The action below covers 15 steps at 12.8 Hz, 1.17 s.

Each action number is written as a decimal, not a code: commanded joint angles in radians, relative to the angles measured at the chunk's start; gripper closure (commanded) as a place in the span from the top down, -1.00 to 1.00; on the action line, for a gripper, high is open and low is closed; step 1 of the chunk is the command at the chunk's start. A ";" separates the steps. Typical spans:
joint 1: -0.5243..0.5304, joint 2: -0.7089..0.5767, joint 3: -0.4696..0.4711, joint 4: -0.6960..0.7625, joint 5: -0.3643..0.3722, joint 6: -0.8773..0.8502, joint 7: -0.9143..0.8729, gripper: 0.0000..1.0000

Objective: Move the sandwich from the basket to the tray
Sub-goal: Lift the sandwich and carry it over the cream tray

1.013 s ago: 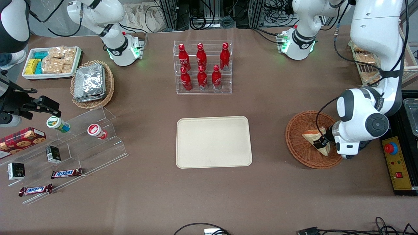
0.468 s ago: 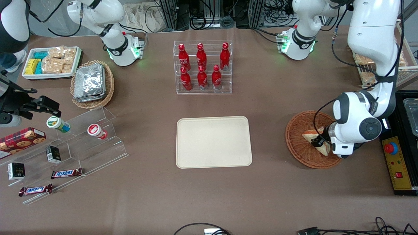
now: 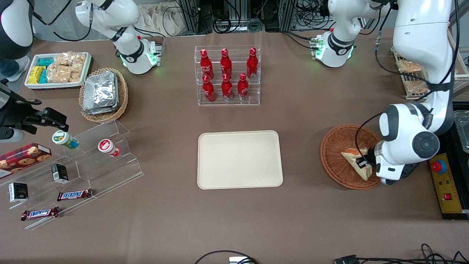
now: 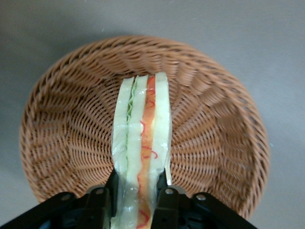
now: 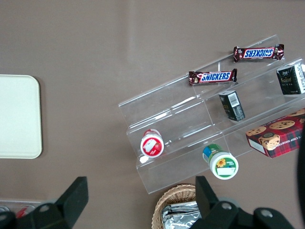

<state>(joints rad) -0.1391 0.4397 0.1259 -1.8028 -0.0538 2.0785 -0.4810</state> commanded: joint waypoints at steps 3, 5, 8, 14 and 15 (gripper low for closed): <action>-0.019 -0.016 -0.009 0.261 0.005 -0.273 0.148 -1.00; -0.088 -0.016 -0.032 0.348 0.003 -0.333 0.150 -1.00; -0.256 0.007 -0.052 0.408 -0.001 -0.328 0.118 -1.00; -0.396 0.275 -0.149 0.567 -0.008 -0.170 -0.129 -1.00; -0.398 0.295 -0.152 0.551 -0.009 -0.164 -0.134 -1.00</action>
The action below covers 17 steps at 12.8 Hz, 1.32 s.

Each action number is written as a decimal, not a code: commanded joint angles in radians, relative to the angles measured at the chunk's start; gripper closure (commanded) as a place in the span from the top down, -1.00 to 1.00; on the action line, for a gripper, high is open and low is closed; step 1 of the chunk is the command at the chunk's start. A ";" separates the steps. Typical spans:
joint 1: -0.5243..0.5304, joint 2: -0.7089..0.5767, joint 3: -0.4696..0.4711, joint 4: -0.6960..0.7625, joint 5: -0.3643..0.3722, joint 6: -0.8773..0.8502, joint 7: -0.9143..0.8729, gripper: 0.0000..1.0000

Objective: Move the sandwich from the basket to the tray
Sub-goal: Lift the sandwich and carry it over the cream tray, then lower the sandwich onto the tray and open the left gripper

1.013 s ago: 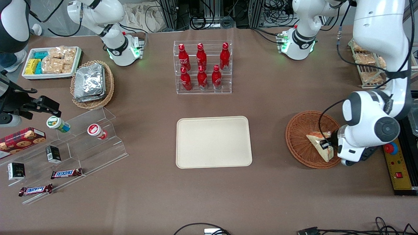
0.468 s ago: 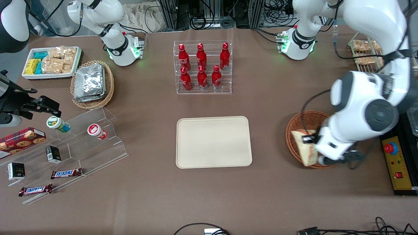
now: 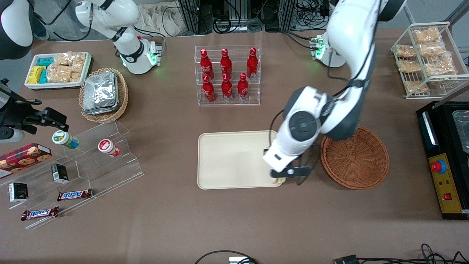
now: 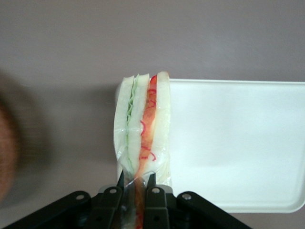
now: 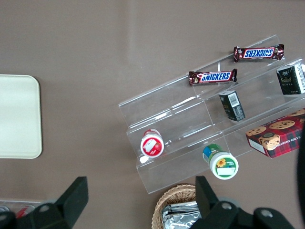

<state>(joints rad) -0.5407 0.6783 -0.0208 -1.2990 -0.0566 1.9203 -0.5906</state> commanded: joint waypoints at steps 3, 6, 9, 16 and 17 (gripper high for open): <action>-0.033 0.089 -0.019 -0.022 0.012 0.119 -0.048 -1.00; -0.033 0.101 -0.018 -0.055 0.015 0.132 -0.029 -1.00; -0.021 0.098 -0.013 -0.080 0.030 0.126 0.038 -0.88; -0.015 -0.014 0.014 -0.085 0.035 0.002 -0.015 1.00; -0.010 -0.066 0.016 -0.121 0.035 -0.030 -0.014 1.00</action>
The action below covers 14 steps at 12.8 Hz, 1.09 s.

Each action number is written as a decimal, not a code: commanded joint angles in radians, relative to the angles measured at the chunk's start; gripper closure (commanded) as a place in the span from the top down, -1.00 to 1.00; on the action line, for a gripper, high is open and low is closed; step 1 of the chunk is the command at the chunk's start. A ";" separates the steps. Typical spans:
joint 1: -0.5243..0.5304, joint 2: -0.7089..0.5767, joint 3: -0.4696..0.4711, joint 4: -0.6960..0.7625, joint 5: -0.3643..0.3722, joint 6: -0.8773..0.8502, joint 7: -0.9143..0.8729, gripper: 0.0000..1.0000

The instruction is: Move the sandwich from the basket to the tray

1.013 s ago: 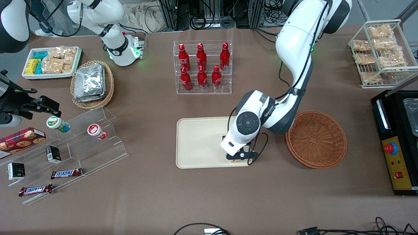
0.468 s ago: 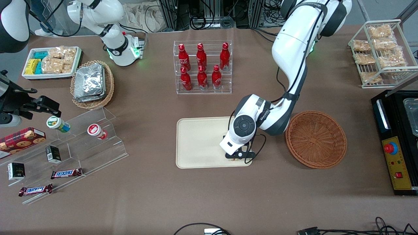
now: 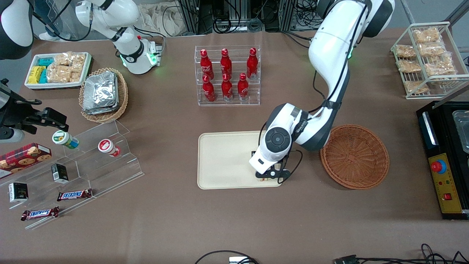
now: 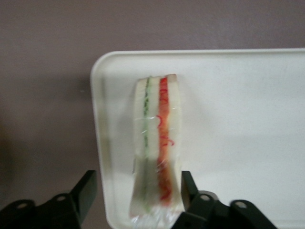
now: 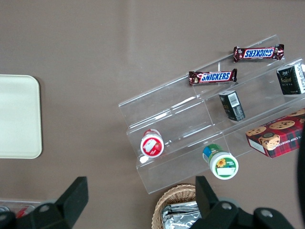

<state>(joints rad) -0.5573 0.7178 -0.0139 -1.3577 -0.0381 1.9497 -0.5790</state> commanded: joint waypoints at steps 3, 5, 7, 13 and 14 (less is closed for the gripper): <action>0.065 -0.398 0.008 -0.394 0.012 0.000 0.010 1.00; 0.111 -0.571 0.009 -0.552 0.012 -0.009 0.066 1.00; 0.227 -0.652 0.009 -0.561 0.009 -0.113 0.236 1.00; 0.559 -0.678 0.009 -0.333 0.015 -0.346 0.484 1.00; 0.562 -0.676 0.011 -0.299 0.021 -0.350 0.496 1.00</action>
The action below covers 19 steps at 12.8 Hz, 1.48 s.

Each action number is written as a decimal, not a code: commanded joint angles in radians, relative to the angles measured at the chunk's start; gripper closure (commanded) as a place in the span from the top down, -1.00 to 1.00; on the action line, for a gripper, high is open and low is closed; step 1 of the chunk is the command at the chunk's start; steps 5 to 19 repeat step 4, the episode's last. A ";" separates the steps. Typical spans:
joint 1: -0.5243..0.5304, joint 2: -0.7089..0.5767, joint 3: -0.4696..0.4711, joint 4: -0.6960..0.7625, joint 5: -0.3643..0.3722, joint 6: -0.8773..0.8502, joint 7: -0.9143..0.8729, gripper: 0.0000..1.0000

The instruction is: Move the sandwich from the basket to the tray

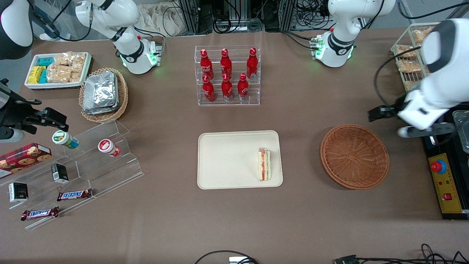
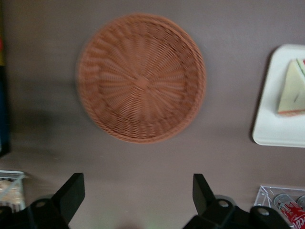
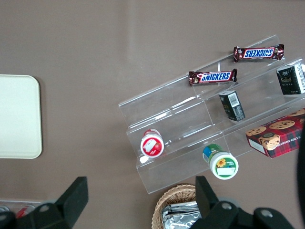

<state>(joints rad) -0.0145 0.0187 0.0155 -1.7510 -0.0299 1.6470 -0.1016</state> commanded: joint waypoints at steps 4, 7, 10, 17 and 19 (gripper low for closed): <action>0.037 0.096 -0.020 0.205 0.044 -0.116 0.005 1.00; 0.037 0.096 -0.020 0.205 0.044 -0.116 0.005 1.00; 0.037 0.096 -0.020 0.205 0.044 -0.116 0.005 1.00; 0.037 0.096 -0.020 0.205 0.044 -0.116 0.005 1.00; 0.037 0.096 -0.020 0.205 0.044 -0.116 0.005 1.00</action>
